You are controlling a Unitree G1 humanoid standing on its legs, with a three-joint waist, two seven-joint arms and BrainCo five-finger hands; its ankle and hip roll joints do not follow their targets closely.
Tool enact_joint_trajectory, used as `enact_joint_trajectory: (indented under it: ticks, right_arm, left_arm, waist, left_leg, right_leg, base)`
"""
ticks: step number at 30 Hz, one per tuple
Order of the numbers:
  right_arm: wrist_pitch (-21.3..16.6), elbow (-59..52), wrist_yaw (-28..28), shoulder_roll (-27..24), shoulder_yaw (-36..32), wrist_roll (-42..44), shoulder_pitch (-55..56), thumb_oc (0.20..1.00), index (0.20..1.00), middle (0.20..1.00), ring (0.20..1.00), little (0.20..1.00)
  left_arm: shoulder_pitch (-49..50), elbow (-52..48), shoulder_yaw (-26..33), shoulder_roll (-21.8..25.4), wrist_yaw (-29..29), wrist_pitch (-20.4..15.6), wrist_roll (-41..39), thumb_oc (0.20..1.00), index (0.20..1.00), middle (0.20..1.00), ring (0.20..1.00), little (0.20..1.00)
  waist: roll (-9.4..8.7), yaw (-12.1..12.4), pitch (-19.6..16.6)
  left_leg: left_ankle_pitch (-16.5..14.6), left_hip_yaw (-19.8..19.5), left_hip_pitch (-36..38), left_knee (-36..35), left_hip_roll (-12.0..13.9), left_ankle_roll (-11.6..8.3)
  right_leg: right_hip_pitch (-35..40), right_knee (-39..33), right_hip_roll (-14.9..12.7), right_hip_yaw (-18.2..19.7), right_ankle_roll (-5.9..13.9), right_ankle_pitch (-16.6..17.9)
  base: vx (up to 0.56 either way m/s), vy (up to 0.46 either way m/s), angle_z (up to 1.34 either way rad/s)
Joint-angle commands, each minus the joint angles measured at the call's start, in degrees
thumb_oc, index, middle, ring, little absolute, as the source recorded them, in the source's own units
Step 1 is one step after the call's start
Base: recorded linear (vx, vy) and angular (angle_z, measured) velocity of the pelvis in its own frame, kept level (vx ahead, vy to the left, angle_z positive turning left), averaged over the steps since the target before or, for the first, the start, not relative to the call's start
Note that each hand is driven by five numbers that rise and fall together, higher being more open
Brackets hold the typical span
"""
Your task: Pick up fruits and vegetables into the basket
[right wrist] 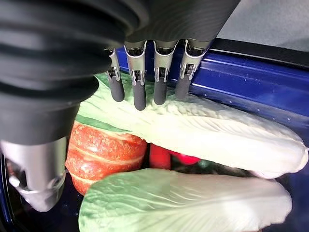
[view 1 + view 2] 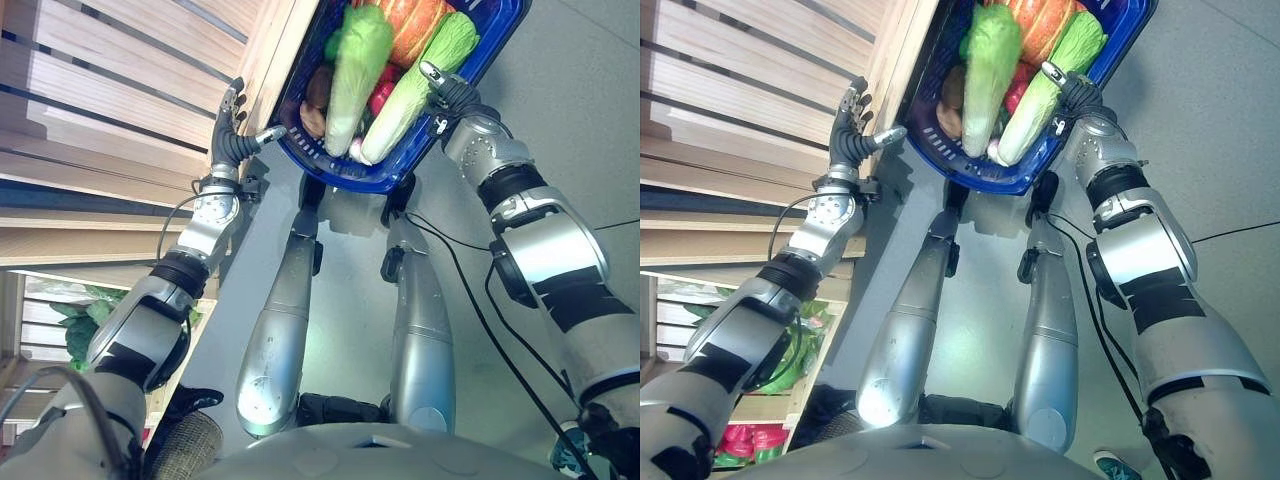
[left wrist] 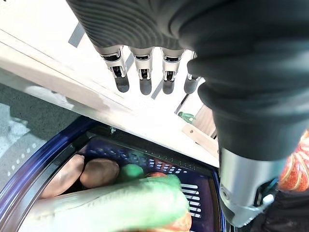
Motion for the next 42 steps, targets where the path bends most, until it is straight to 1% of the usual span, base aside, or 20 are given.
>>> enact_joint_trajectory:
  ticks: [1, 4, 8, 11, 14, 17, 20, 22, 25, 26, 28, 30, 32, 36, 37, 38, 40, 42]
  right_arm:
    - [-2.3, 1.9, -1.8, -2.2, 0.3, -1.8, -1.7, 1.000, 1.000, 1.000, 1.000, 1.000]
    - [-2.9, 1.7, -2.1, -2.4, 0.7, -3.7, -1.5, 1.000, 1.000, 1.000, 1.000, 1.000]
    - [-4.8, 0.8, -2.5, -2.4, 1.1, -6.8, -0.5, 1.000, 1.000, 1.000, 1.000, 1.000]
    - [-7.1, -0.5, -1.6, -2.7, 1.4, -9.5, 1.6, 1.000, 1.000, 1.000, 1.000, 1.000]
    - [-9.2, -2.2, 0.1, -3.5, 1.5, -12.4, 5.1, 1.000, 1.000, 1.000, 1.000, 1.000]
    - [-11.3, -4.3, 2.3, -4.9, 0.6, -14.3, 11.6, 1.000, 1.000, 1.000, 1.000, 1.000]
    - [-12.2, -7.3, 3.6, -5.8, -0.6, -14.0, 19.1, 1.000, 1.000, 1.000, 1.000, 1.000]
    - [-13.2, -8.4, 4.6, -5.5, -1.9, -13.8, 24.6, 1.000, 1.000, 1.000, 1.000, 1.000]
    - [-14.9, -8.2, 5.2, -3.8, -3.7, -15.2, 33.5, 1.000, 1.000, 1.000, 1.000, 1.000]
    - [-14.6, -8.3, 5.0, -3.6, -3.8, -15.2, 34.6, 1.000, 1.000, 1.000, 1.000, 1.000]
    - [-15.0, -7.3, 5.9, -2.0, -4.7, -17.9, 41.4, 1.000, 1.000, 1.000, 1.000, 1.000]
    - [-15.4, -6.3, 7.1, -1.6, -5.6, -19.5, 46.0, 1.000, 1.000, 1.000, 1.000, 1.000]
    - [-15.4, -4.2, 8.2, -0.6, -7.3, -21.2, 51.4, 1.000, 1.000, 1.000, 1.000, 1.000]
    - [-13.7, -1.4, 8.6, 1.7, -9.9, -23.9, 58.3, 1.000, 1.000, 1.000, 1.000, 1.000]
    - [-13.3, -1.1, 8.7, 2.0, -10.2, -24.6, 59.0, 1.000, 1.000, 1.000, 1.000, 1.000]
    - [-12.3, 0.0, 9.0, 2.5, -10.7, -26.5, 60.4, 1.000, 1.000, 1.000, 1.000, 1.000]
    - [-11.0, 1.6, 9.8, 3.0, -11.2, -28.0, 61.8, 1.000, 1.000, 1.000, 1.000, 1.000]
    - [-9.0, 4.1, 10.8, 3.6, -12.1, -28.5, 62.9, 1.000, 1.000, 1.000, 1.000, 1.000]
  left_arm:
    - [1.6, -3.5, 0.9, -3.3, 1.2, -3.1, 1.5, 1.000, 1.000, 1.000, 1.000, 1.000]
    - [1.8, -3.6, 0.7, -2.9, 1.4, -2.7, 2.1, 1.000, 1.000, 1.000, 1.000, 1.000]
    - [2.8, -3.8, 0.7, -2.0, 1.6, -1.5, 3.6, 1.000, 1.000, 1.000, 1.000, 1.000]
    - [4.4, -3.6, 0.8, -0.4, 1.5, -0.1, 5.5, 1.000, 1.000, 1.000, 1.000, 1.000]
    - [7.1, -2.7, 1.5, 1.1, 0.7, 1.0, 7.5, 1.000, 1.000, 1.000, 1.000, 1.000]
    - [10.7, -1.4, 1.6, 2.1, -0.4, 2.6, 10.2, 1.000, 1.000, 1.000, 1.000, 1.000]
    - [14.8, -0.1, 2.2, 3.0, -2.2, 3.7, 12.1, 1.000, 1.000, 1.000, 1.000, 1.000]
    - [17.7, 1.3, 2.8, 2.9, -3.9, 4.1, 13.4, 1.000, 1.000, 1.000, 1.000, 1.000]
    - [22.5, 5.9, 3.4, 1.7, -7.0, 4.2, 16.4, 1.000, 1.000, 1.000, 1.000, 1.000]
    - [23.2, 6.6, 3.6, 1.6, -7.6, 4.3, 16.7, 1.000, 1.000, 1.000, 1.000, 1.000]
    - [26.9, 10.3, 4.4, 0.7, -9.8, 4.3, 18.4, 1.000, 1.000, 1.000, 1.000, 1.000]
    - [29.1, 13.5, 5.0, -0.4, -11.0, 3.8, 20.0, 1.000, 1.000, 1.000, 1.000, 1.000]
    - [31.9, 17.3, 6.0, -2.1, -12.8, 4.4, 22.4, 1.000, 1.000, 1.000, 1.000, 1.000]
    - [35.5, 22.9, 8.1, -3.9, -16.5, 5.5, 24.8, 1.000, 1.000, 1.000, 1.000, 1.000]
    - [36.0, 23.6, 8.5, -4.1, -17.0, 5.6, 25.0, 1.000, 1.000, 1.000, 1.000, 1.000]
    - [37.0, 25.5, 9.2, -4.6, -18.5, 6.5, 25.1, 1.000, 1.000, 1.000, 1.000, 1.000]
    - [37.7, 28.2, 9.9, -5.3, -20.1, 7.0, 25.3, 1.000, 1.000, 1.000, 1.000, 1.000]
    - [38.2, 30.7, 10.9, -6.1, -22.4, 8.5, 25.7, 1.000, 1.000, 1.000, 1.000, 1.000]
  waist:
    - [7.79, -1.0, -2.0]
    - [7.71, -1.1, -2.0]
    - [7.45, -1.3, -2.0]
    - [6.94, -1.7, -2.0]
    - [6.22, -2.2, -2.0]
    - [5.45, -3.0, -2.0]
    - [4.40, -3.9, -2.0]
    - [3.66, -4.4, -2.3]
    - [2.54, -5.2, -6.2]
    - [2.41, -5.4, -6.6]
    - [1.70, -6.1, -10.2]
    - [1.38, -6.4, -12.4]
    - [1.08, -6.8, -15.6]
    - [0.56, -7.3, -20.6]
    - [0.50, -7.4, -21.2]
    - [0.39, -7.7, -22.6]
    - [0.24, -7.9, -24.0]
    - [0.07, -8.3, -25.4]
  left_leg:
    - [0.6, 1.9, 0.9, -3.6, -4.2, 3.23]
    - [0.5, 1.9, 1.9, -4.0, -4.3, 3.38]
    - [0.6, 1.8, 4.4, -5.2, -4.2, 3.42]
    - [0.8, 1.9, 8.0, -7.3, -4.1, 3.35]
    - [1.4, 2.3, 13.3, -10.4, -3.6, 3.08]
    - [1.9, 2.5, 19.6, -13.8, -2.8, 2.76]
    - [2.1, 2.6, 26.3, -17.2, -2.0, 2.62]
    - [1.8, 2.7, 30.7, -19.4, -1.6, 2.54]
    - [1.4, 3.2, 35.1, -22.5, -1.0, 2.31]
    - [1.3, 3.3, 35.8, -23.0, -0.9, 2.25]
    - [1.0, 3.7, 39.3, -25.1, -0.5, 2.14]
    - [0.6, 4.0, 41.3, -25.6, -0.3, 2.23]
    - [-0.1, 4.4, 43.6, -25.9, -0.1, 2.44]
    - [-1.0, 4.9, 47.4, -26.9, 0.4, 2.74]
    - [-1.1, 5.0, 47.9, -27.1, 0.5, 2.73]
    - [-1.3, 5.3, 49.1, -27.5, 0.6, 2.70]
    - [-1.7, 5.5, 50.3, -27.8, 0.8, 2.68]
    - [-2.2, 5.7, 51.8, -28.3, 1.0, 2.72]
  right_leg:
    - [1.8, 3.9, 2.8, -2.5, 3.08, -7.3]
    - [2.8, 3.4, 2.8, -2.6, 2.97, -7.2]
    - [4.9, 2.6, 3.0, -2.3, 2.92, -7.1]
    - [8.5, 1.1, 3.1, -2.3, 3.04, -7.0]
    - [13.8, -1.6, 3.0, -2.4, 3.43, -6.6]
    - [20.1, -4.7, 2.4, -2.4, 4.08, -6.0]
    - [26.8, -8.0, 1.9, -2.0, 4.74, -5.3]
    - [31.4, -10.6, 1.4, -1.7, 5.30, -4.8]
    - [36.4, -14.6, 0.9, -1.6, 5.93, -4.1]
    - [37.2, -15.3, 0.9, -1.5, 5.99, -4.0]
    - [41.1, -18.1, 1.0, -1.3, 6.26, -3.7]
    - [43.4, -19.1, 1.0, -1.3, 6.39, -3.7]
    - [45.7, -19.6, 1.1, -1.2, 6.47, -4.0]
    - [49.3, -21.1, 1.1, -0.9, 6.75, -4.2]
    - [49.8, -21.4, 1.1, -0.9, 6.82, -4.2]
    - [50.8, -22.1, 1.2, -0.7, 6.94, -4.1]
    - [52.0, -22.8, 1.3, -0.5, 7.09, -4.0]
    - [53.4, -23.3, 1.4, -0.2, 7.17, -4.2]
  base:
    - [0.00, 0.000, 0.00]
    - [0.00, 0.000, 0.00]
    - [-0.02, 0.016, 0.00]
    - [-0.05, 0.033, -0.01]
    - [-0.06, 0.044, -0.02]
    - [-0.04, 0.039, -0.08]
    - [-0.01, -0.006, -0.09]
    - [0.01, -0.012, -0.02]
    - [0.06, -0.031, -0.13]
    - [0.09, -0.029, -0.11]
    - [0.12, -0.031, -0.10]
    - [0.12, -0.023, -0.14]
    - [0.14, -0.021, -0.09]
    - [0.11, -0.026, -0.17]
    - [0.10, -0.025, -0.28]
    - [0.08, -0.014, -0.21]
    - [0.06, -0.016, -0.08]
    - [0.03, -0.023, -0.11]
